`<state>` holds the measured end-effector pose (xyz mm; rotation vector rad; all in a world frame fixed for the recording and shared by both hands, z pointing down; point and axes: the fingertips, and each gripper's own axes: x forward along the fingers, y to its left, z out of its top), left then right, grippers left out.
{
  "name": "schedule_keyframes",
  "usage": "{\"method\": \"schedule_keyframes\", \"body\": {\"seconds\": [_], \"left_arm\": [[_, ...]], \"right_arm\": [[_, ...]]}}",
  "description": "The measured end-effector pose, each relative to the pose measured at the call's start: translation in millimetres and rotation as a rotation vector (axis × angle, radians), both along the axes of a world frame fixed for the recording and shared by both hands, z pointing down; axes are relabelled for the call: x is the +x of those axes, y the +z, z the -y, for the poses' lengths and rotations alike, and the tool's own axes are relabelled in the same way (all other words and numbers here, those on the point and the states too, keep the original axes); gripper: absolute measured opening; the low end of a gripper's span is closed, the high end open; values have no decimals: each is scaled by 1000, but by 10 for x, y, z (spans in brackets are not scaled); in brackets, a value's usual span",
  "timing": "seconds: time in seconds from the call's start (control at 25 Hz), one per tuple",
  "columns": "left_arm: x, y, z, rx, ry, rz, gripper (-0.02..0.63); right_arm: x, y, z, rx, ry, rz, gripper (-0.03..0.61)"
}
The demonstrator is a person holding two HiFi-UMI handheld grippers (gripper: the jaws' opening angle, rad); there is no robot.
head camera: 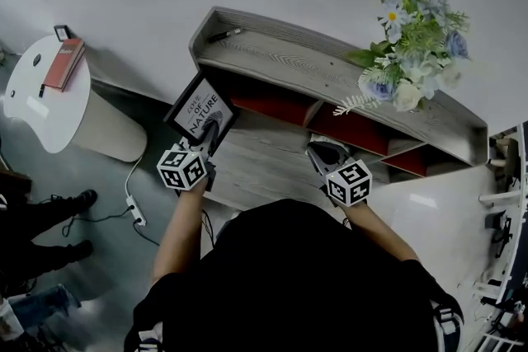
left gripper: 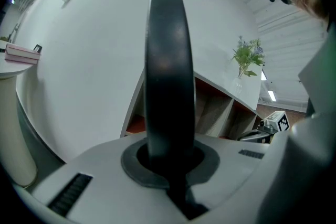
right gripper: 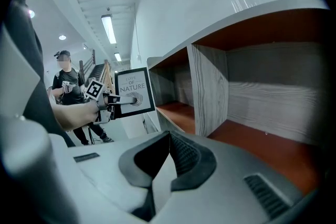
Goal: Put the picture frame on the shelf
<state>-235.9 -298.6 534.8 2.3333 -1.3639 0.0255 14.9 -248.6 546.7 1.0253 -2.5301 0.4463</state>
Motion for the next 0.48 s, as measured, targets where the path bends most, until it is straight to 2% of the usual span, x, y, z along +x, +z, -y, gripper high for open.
{"method": "schedule_keyframes", "body": {"seconds": [0.48], "left_arm": [[-29,58,128,-1,-4,-12,28]], "right_arm": [[-12,59,84,-14,4,1,14]]}}
